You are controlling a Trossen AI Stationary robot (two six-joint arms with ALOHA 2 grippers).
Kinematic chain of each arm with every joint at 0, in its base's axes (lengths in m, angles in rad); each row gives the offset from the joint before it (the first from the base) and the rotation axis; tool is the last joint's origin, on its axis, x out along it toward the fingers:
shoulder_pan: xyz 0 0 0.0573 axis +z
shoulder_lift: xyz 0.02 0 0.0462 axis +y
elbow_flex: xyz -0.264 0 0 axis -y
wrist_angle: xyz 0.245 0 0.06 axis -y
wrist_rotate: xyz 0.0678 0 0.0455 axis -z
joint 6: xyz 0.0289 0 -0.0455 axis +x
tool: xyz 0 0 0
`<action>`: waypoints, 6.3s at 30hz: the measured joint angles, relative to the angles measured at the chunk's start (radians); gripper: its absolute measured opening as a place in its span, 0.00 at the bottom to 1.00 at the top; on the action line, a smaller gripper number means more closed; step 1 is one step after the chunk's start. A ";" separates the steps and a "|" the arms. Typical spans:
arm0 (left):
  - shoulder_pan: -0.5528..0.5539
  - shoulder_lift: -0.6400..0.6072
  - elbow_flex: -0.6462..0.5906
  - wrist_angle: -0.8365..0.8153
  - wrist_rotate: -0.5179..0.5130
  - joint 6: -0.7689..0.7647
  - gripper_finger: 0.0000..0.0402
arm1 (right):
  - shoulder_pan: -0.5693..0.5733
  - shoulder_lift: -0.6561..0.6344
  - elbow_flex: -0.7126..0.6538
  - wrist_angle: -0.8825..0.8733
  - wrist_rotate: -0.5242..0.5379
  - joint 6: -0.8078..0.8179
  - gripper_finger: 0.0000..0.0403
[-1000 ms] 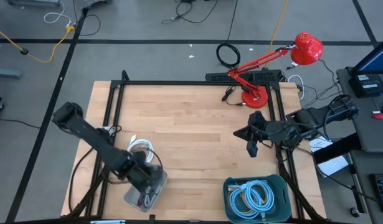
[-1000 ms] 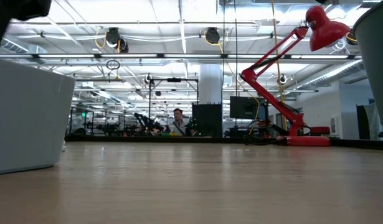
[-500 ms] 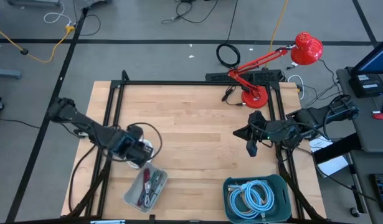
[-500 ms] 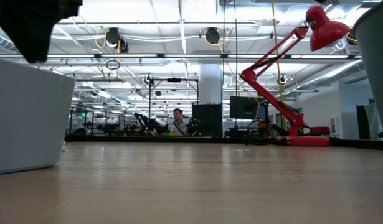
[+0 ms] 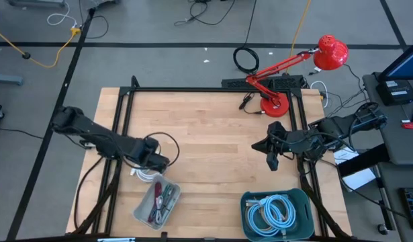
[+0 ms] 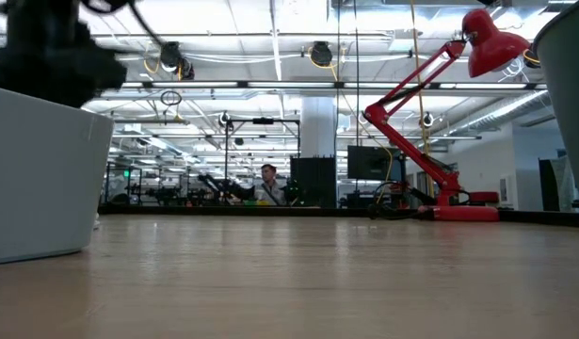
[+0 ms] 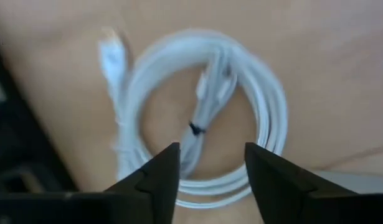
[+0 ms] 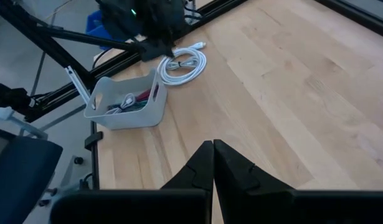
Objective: Pick & Place USB Port
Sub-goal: Put the white display cable into the blue bin
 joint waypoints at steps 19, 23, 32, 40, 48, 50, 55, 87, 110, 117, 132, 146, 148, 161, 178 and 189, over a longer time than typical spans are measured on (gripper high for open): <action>0.004 0.000 -0.158 0.195 0.008 -0.052 0.58 | 0.000 0.000 0.000 0.008 0.000 0.004 0.00; 0.023 0.000 -0.158 0.150 0.022 -0.060 0.58 | 0.000 0.000 0.000 0.009 0.000 0.004 0.00; 0.028 0.000 -0.157 -0.031 0.024 -0.131 0.58 | 0.000 0.000 0.000 0.009 0.001 0.003 0.00; 0.064 -0.001 -0.191 -0.030 -0.018 -0.104 0.58 | 0.000 0.000 0.000 0.009 0.002 0.004 0.00; 0.127 -0.001 -0.305 0.132 0.068 -0.065 0.58 | 0.000 0.000 0.000 0.016 0.002 0.004 0.00; 0.144 -0.005 -0.341 0.189 0.111 -0.069 0.56 | 0.000 0.000 0.000 0.016 0.002 0.004 0.00; 0.170 -0.008 -0.371 0.246 0.167 -0.076 0.31 | 0.000 0.000 0.000 0.016 0.002 0.004 0.00; 0.233 0.039 0.477 -0.051 -0.388 0.160 0.09 | -0.099 0.001 -0.112 0.139 -0.069 0.140 0.27; 0.164 0.421 0.931 -0.049 -0.389 0.501 0.09 | -0.267 0.001 -0.489 0.876 -0.231 0.473 0.73; 0.200 0.421 0.931 -0.020 -0.378 0.591 0.09 | -0.223 0.012 -0.526 1.089 -0.154 0.500 0.75; 0.225 0.422 0.931 0.046 -0.309 0.686 0.09 | -0.118 0.290 -0.526 1.530 -0.074 0.536 0.74; 0.155 0.416 0.930 0.093 -0.312 0.685 0.13 | -0.130 0.311 -0.526 1.567 -0.214 0.544 0.13; 0.150 0.408 0.930 0.098 -0.293 0.706 0.19 | -0.124 0.309 -0.526 1.589 -0.237 0.531 0.07; -0.072 0.134 0.934 0.145 -0.765 0.668 0.29 | 0.154 0.074 -0.525 1.514 -0.387 0.622 0.07; -0.119 0.072 0.922 0.026 -0.884 0.660 0.13 | 0.761 -0.058 -0.526 0.618 0.083 1.142 0.07; -0.067 0.130 0.921 0.011 -0.782 0.683 0.06 | 0.740 0.003 -0.526 0.783 0.033 1.062 0.07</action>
